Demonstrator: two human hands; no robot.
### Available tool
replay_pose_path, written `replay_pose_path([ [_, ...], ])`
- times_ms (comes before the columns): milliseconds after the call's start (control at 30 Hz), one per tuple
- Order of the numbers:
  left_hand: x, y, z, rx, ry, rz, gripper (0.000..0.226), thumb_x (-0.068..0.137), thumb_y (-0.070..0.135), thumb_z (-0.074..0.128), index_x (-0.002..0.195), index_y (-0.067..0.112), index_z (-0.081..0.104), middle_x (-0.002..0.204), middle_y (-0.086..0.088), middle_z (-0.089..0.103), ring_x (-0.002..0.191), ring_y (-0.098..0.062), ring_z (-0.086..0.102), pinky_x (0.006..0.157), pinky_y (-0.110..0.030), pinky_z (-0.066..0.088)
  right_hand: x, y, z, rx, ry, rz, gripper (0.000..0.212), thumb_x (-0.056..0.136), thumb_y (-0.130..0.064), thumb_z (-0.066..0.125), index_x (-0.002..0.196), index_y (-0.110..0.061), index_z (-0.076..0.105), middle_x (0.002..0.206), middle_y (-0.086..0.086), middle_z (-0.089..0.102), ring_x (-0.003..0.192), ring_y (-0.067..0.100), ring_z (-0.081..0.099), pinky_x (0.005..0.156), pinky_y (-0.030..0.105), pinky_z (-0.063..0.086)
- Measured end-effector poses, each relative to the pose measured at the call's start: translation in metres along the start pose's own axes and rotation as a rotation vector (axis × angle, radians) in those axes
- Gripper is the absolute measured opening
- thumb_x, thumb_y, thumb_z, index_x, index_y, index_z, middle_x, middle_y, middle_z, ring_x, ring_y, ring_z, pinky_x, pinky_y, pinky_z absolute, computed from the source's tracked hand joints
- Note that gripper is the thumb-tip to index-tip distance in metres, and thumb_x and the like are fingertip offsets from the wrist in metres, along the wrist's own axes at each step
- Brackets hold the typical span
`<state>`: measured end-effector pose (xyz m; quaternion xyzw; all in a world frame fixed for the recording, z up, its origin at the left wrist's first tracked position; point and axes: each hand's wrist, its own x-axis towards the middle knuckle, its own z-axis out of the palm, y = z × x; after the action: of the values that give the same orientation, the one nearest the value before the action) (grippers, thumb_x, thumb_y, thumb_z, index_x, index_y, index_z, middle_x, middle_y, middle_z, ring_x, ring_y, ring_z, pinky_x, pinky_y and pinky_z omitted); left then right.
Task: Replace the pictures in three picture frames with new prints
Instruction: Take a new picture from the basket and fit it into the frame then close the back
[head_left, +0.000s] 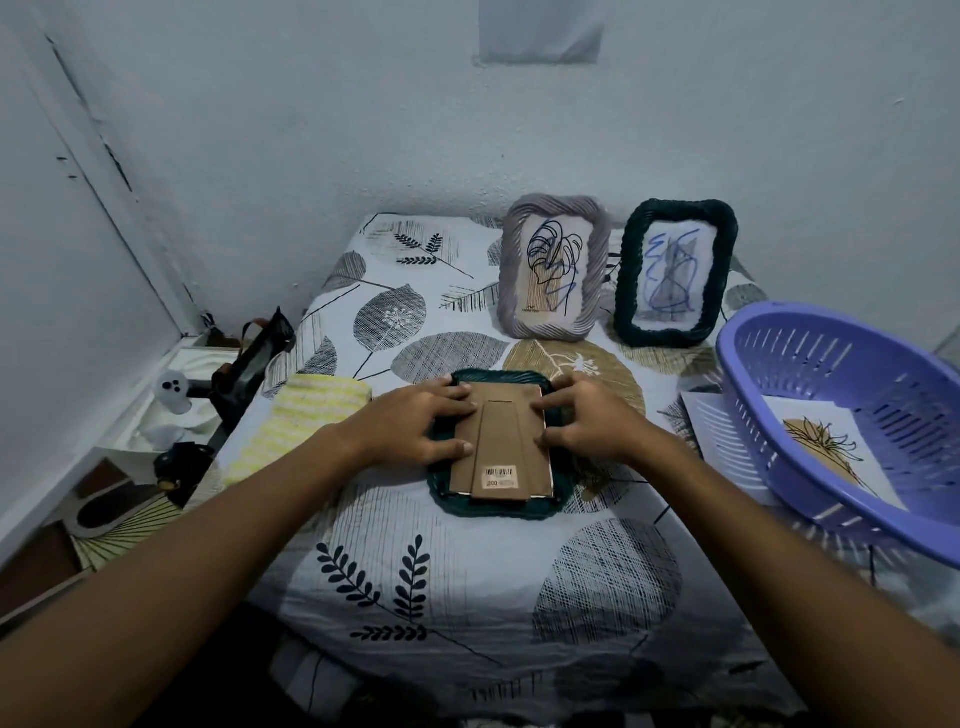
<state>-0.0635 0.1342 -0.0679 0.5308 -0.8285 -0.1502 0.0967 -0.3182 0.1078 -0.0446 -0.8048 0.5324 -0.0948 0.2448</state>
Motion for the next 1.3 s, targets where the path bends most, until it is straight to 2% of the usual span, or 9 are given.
replay_pose_path([
  [200, 0.000, 0.000, 0.001, -0.006, 0.005, -0.003, 0.074, 0.075, 0.066, 0.052, 0.139, 0.028, 0.048, 0.152, 0.011, 0.033, 0.143, -0.006, 0.020, 0.116, -0.037, 0.026, -0.003, -0.002, -0.003, 0.020, 0.036, -0.035, 0.049, 0.082, -0.026, 0.073, 0.126, -0.008, 0.061, 0.135, 0.004, 0.047, 0.113, 0.019, 0.050, 0.093, 0.033, 0.045],
  [400, 0.000, -0.001, 0.001, -0.003, 0.011, 0.001, 0.078, 0.073, 0.071, 0.050, 0.138, 0.028, 0.049, 0.152, 0.011, 0.034, 0.143, -0.006, 0.021, 0.115, -0.038, 0.027, -0.006, -0.004, -0.001, 0.020, 0.080, -0.015, 0.035, 0.085, -0.021, 0.070, 0.117, -0.006, 0.068, 0.140, 0.008, 0.046, 0.119, 0.021, 0.049, 0.097, 0.036, 0.044],
  [600, -0.001, 0.001, 0.001, -0.015, 0.001, -0.010, 0.074, 0.074, 0.067, 0.052, 0.139, 0.029, 0.048, 0.152, 0.012, 0.032, 0.144, -0.005, 0.019, 0.116, -0.037, 0.025, -0.009, -0.007, 0.000, 0.050, 0.111, 0.000, 0.036, 0.085, -0.018, 0.070, 0.118, -0.005, 0.068, 0.138, 0.009, 0.050, 0.117, 0.021, 0.050, 0.085, 0.026, 0.038],
  [767, -0.001, 0.000, 0.002, -0.012, 0.001, -0.013, 0.073, 0.077, 0.067, 0.053, 0.140, 0.031, 0.046, 0.153, 0.014, 0.031, 0.144, -0.005, 0.017, 0.116, -0.038, 0.024, -0.011, -0.009, 0.000, 0.073, 0.107, 0.022, 0.034, 0.083, -0.016, 0.072, 0.114, -0.005, 0.069, 0.134, 0.009, 0.054, 0.120, 0.021, 0.048, 0.086, 0.027, 0.036],
  [900, -0.001, 0.001, 0.003, -0.001, -0.005, -0.021, 0.075, 0.075, 0.069, 0.051, 0.139, 0.032, 0.046, 0.152, 0.015, 0.031, 0.144, -0.005, 0.016, 0.116, -0.039, 0.024, -0.013, -0.012, 0.002, 0.092, 0.097, 0.060, 0.033, 0.080, -0.017, 0.074, 0.111, -0.009, 0.070, 0.141, 0.009, 0.048, 0.133, 0.024, 0.037, 0.105, 0.043, 0.036],
  [967, -0.001, 0.001, 0.003, -0.004, -0.004, -0.019, 0.074, 0.075, 0.069, 0.051, 0.139, 0.032, 0.046, 0.153, 0.015, 0.030, 0.144, -0.006, 0.016, 0.116, -0.039, 0.024, -0.014, -0.014, 0.002, 0.101, 0.087, 0.065, 0.033, 0.080, -0.017, 0.074, 0.112, -0.009, 0.070, 0.142, 0.008, 0.047, 0.132, 0.023, 0.038, 0.104, 0.043, 0.038],
  [1100, -0.002, 0.001, 0.002, 0.000, -0.012, -0.025, 0.078, 0.074, 0.074, 0.047, 0.140, 0.033, 0.044, 0.153, 0.016, 0.029, 0.144, -0.006, 0.015, 0.116, -0.039, 0.024, -0.018, -0.017, -0.004, 0.145, 0.063, 0.065, 0.025, 0.084, -0.010, 0.069, 0.108, -0.004, 0.071, 0.125, 0.011, 0.058, 0.110, 0.021, 0.054, 0.067, 0.019, 0.038],
  [1200, -0.003, 0.001, 0.002, -0.003, -0.013, -0.033, 0.078, 0.073, 0.076, 0.047, 0.140, 0.035, 0.043, 0.153, 0.018, 0.028, 0.144, -0.004, 0.014, 0.116, -0.039, 0.023, -0.017, -0.013, -0.003, 0.182, 0.098, 0.125, 0.013, 0.084, -0.002, 0.063, 0.089, -0.002, 0.074, 0.108, 0.013, 0.068, 0.105, 0.022, 0.059, 0.062, 0.014, 0.038],
  [1300, -0.004, 0.001, 0.003, -0.006, -0.008, -0.034, 0.079, 0.073, 0.077, 0.045, 0.141, 0.036, 0.042, 0.153, 0.019, 0.027, 0.144, -0.003, 0.013, 0.116, -0.040, 0.023, -0.012, -0.010, 0.006, 0.179, 0.135, 0.201, 0.018, 0.083, 0.000, 0.058, 0.073, -0.001, 0.073, 0.085, 0.014, 0.071, 0.091, 0.023, 0.062, 0.068, 0.029, 0.051],
])
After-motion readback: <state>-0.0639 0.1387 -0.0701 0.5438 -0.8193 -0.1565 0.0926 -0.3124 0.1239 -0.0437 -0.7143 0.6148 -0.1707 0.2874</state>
